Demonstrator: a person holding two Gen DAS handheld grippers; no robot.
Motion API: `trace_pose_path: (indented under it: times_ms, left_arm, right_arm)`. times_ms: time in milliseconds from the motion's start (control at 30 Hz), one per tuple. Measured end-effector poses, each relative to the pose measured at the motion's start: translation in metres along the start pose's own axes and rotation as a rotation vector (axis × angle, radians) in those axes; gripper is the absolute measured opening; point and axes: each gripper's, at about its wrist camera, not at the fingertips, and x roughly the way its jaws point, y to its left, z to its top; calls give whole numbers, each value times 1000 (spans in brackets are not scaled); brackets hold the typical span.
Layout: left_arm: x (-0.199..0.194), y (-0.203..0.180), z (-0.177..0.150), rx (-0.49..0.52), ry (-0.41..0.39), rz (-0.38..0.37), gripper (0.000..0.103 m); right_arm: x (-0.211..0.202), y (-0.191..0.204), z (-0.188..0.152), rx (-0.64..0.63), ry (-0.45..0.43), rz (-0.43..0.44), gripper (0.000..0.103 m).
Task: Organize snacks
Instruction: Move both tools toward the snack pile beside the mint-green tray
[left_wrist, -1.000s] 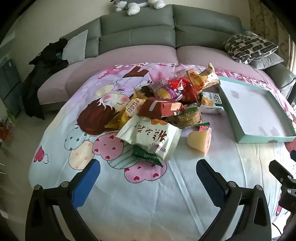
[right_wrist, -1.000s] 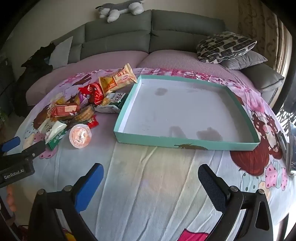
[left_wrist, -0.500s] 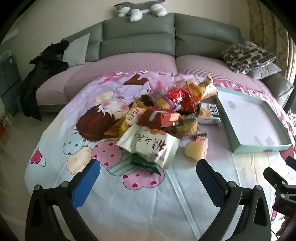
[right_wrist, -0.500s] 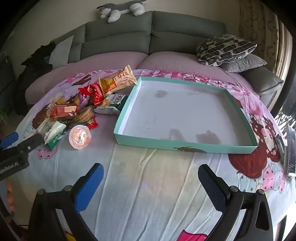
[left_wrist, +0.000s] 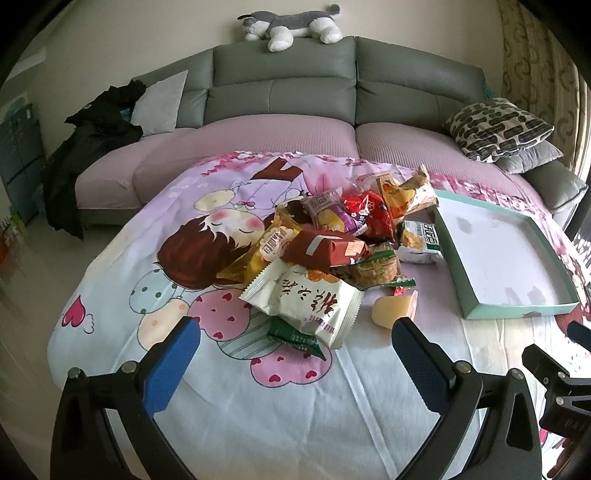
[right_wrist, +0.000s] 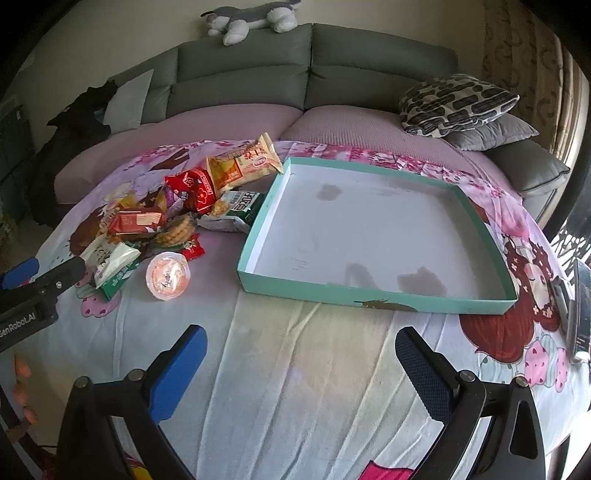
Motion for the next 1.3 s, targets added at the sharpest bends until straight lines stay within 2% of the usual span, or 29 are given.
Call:
trace_pose_path:
  times_ms: [200,467,1000,1300]
  left_arm:
    - [1,4,2,-24,5,-57,103]
    - [5,7,2,-33,19,-78,103]
    - [17,6,0,-4,50,-74,103]
    - [27,16,1,-19,99,-59,103]
  right_arm:
    - [1,3,1,-15,-3,3,103]
    - [5,7,3,-32,4,11,103]
    - [15,12,7,-62,17,29,103]
    - [21,20,11,-81,20,61,103]
